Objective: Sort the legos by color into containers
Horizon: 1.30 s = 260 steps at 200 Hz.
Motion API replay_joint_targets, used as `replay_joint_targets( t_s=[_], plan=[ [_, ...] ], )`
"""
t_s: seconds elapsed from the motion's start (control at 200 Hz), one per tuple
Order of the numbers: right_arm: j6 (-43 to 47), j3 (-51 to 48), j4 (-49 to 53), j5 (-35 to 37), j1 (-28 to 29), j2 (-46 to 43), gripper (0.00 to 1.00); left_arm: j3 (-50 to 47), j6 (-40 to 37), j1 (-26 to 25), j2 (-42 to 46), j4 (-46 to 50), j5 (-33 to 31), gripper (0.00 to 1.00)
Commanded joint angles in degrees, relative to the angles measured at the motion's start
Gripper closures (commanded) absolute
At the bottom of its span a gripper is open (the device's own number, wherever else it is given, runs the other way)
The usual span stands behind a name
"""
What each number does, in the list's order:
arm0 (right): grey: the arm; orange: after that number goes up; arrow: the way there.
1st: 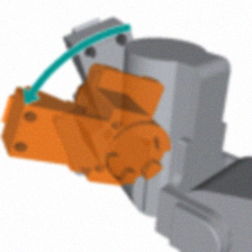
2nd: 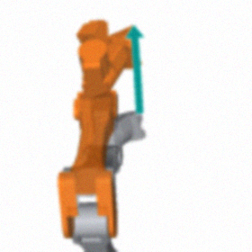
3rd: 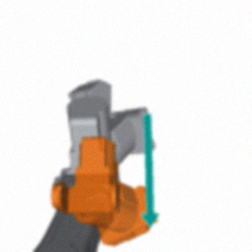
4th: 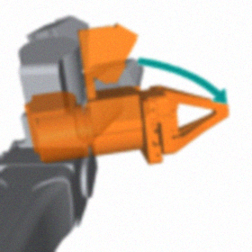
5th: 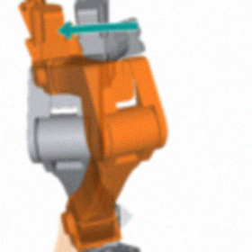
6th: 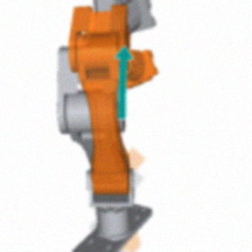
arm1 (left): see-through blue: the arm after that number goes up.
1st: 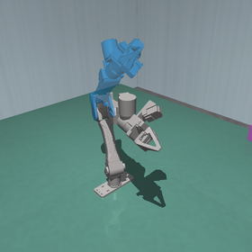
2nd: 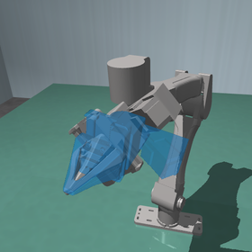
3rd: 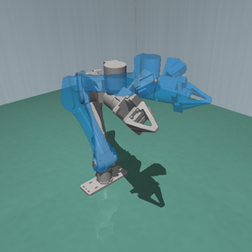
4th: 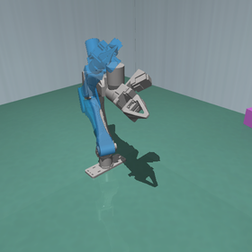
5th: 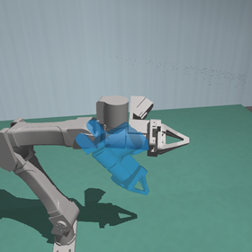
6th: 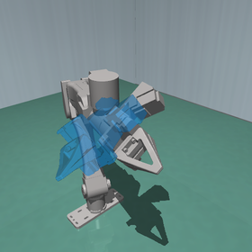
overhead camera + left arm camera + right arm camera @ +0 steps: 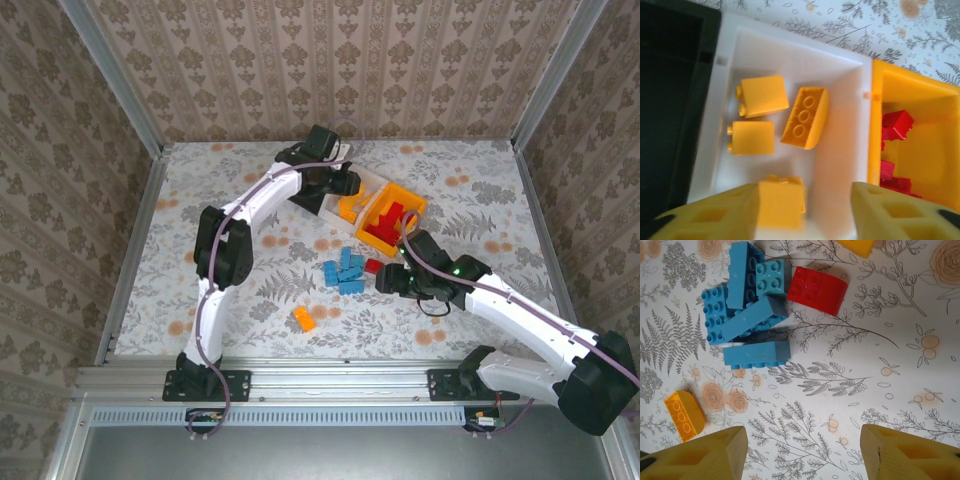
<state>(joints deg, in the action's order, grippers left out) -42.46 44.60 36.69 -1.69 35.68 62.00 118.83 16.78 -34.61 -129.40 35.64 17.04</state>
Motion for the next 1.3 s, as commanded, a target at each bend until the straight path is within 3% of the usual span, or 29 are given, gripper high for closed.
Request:
replay_joint_targets(
  t_s=[0.0,0.28,0.54,0.79,0.955,1.13,1.295],
  plan=[
    [-0.3,-0.5,2.3,1.2,0.4,-1.3,0.36,3.2,-0.8,-0.1,-0.2,2.8,1.0,0.42],
    [-0.2,-0.8,2.2,0.0,0.4,-2.1,0.31,3.0,-1.5,0.0,4.2,5.4,0.4,0.28],
    [0.7,0.6,-0.1,-2.8,3.3,2.3,0.29,-17.5,1.2,2.5,22.6,1.6,-0.2,0.23],
    [4.4,9.7,0.8,-3.0,11.7,14.7,0.26,-41.7,3.2,3.8,44.1,2.1,-2.5,0.15],
    [6.6,17.7,2.2,-2.1,19.0,24.8,0.26,-52.7,4.6,7.8,57.0,6.1,-3.4,0.12],
    [7.7,24.2,2.4,-2.9,24.2,35.1,0.26,-60.7,6.1,13.3,66.9,8.0,-2.6,0.06],
    [8.3,29.5,2.8,-3.2,27.4,42.4,0.27,-63.6,6.2,16.2,69.7,8.0,-1.1,0.03]
  ],
)
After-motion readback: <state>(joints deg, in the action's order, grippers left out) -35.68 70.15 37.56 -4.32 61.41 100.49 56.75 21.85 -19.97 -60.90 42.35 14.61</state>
